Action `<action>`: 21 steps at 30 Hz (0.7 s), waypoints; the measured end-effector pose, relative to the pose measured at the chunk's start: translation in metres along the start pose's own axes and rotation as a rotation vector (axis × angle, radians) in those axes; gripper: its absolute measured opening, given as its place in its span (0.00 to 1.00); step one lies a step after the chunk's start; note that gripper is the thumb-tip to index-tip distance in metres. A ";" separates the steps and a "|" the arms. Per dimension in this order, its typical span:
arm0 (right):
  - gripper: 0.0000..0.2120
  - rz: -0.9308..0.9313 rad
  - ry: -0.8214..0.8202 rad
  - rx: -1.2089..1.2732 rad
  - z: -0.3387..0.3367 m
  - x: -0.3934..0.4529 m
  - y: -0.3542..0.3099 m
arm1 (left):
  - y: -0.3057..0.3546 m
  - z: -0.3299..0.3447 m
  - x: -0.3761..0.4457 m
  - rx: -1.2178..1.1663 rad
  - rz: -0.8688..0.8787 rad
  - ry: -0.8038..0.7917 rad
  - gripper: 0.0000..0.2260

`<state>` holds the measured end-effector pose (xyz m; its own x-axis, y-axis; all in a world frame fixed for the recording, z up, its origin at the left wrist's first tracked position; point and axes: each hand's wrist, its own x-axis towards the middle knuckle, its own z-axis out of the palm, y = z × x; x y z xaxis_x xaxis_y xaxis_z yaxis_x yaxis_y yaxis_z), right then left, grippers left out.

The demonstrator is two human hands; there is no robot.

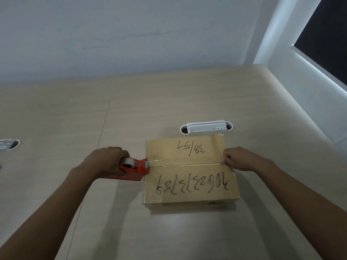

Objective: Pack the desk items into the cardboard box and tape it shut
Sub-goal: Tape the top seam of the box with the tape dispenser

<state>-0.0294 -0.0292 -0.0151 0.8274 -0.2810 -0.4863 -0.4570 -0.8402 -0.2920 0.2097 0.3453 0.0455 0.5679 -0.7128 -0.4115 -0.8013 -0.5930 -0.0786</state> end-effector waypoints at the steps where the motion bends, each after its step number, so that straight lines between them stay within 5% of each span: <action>1: 0.16 0.006 0.005 0.007 0.001 0.001 0.001 | 0.000 0.001 0.000 -0.003 -0.001 -0.002 0.17; 10: 0.14 0.062 -0.008 0.061 0.003 0.000 0.002 | -0.003 0.008 -0.002 -0.019 0.009 0.010 0.17; 16: 0.15 0.110 0.175 0.181 0.015 -0.008 0.005 | -0.004 0.014 -0.002 -0.034 0.009 0.018 0.18; 21: 0.16 0.154 0.073 0.264 0.006 -0.006 0.004 | -0.004 0.014 -0.001 -0.037 0.014 0.020 0.19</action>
<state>-0.0380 -0.0277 -0.0182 0.7587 -0.4364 -0.4837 -0.6399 -0.6383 -0.4279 0.2101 0.3536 0.0338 0.5602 -0.7285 -0.3944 -0.8023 -0.5957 -0.0393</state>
